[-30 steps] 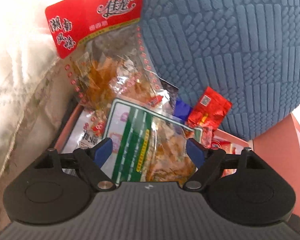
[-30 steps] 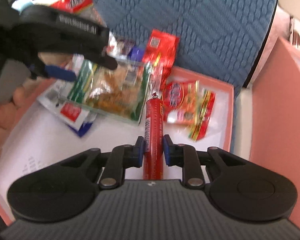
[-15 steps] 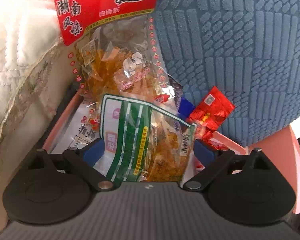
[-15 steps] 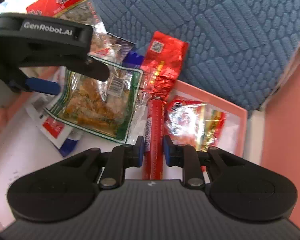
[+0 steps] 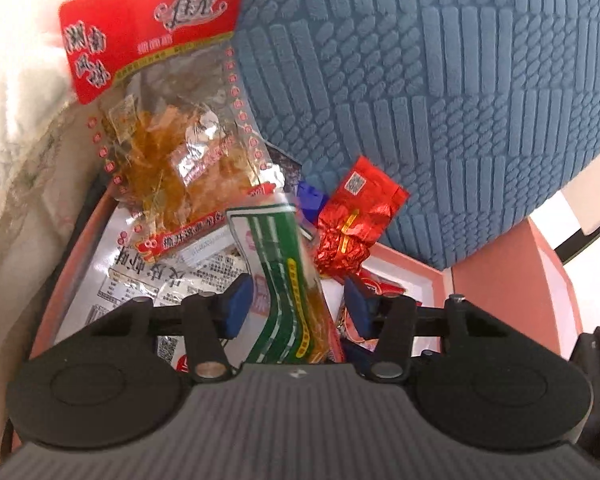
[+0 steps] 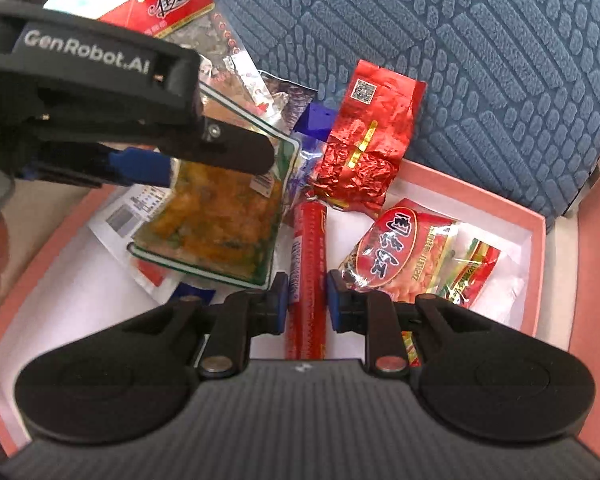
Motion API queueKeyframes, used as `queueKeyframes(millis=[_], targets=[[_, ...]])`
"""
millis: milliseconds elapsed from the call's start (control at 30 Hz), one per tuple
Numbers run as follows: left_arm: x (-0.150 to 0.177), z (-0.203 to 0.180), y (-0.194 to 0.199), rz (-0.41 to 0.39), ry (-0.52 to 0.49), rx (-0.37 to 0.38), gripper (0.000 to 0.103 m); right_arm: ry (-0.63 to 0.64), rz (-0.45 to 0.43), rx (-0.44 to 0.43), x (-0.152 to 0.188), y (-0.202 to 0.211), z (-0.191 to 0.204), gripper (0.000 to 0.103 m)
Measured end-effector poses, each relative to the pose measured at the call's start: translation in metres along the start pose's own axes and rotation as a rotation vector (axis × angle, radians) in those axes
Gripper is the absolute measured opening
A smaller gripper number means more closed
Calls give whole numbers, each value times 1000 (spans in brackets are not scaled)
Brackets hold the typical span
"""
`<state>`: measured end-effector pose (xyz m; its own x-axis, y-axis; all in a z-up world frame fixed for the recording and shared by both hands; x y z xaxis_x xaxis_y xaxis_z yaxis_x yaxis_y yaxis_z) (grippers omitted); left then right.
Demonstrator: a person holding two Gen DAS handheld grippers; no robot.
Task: Organize snacks
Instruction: 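Carry the bag in the left tool and sausage in the right tool toward the pink box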
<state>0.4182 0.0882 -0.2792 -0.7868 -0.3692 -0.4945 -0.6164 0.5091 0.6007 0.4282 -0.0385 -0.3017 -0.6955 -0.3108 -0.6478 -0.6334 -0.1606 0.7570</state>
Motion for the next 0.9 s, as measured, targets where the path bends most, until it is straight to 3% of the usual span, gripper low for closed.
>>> queueKeyframes(millis=[100, 167, 333, 900], targets=[[2, -3, -6, 0, -31, -29, 53, 3, -4, -2, 4, 8, 0, 24], [3, -7, -11, -4, -60, -65, 38, 8, -6, 1, 5, 12, 1, 24], [8, -9, -15, -9, -92, -101, 27, -7, -7, 20, 6, 11, 4, 24], [41, -31, 35, -75, -113, -87, 24, -43, -38, 86, 24, 69, -10, 23]])
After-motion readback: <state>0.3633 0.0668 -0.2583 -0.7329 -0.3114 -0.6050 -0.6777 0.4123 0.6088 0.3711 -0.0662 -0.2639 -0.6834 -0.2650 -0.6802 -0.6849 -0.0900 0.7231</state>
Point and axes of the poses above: each gripper's, at about its wrist camera, not at the fingertips, and y roughly against the way its jaws point, z to its left, x to its underside, the point moved 3 cm from there along -y, roughly the way its jaws point, and after that the axes turned 12 degrees about x, right-handed, at the moved point
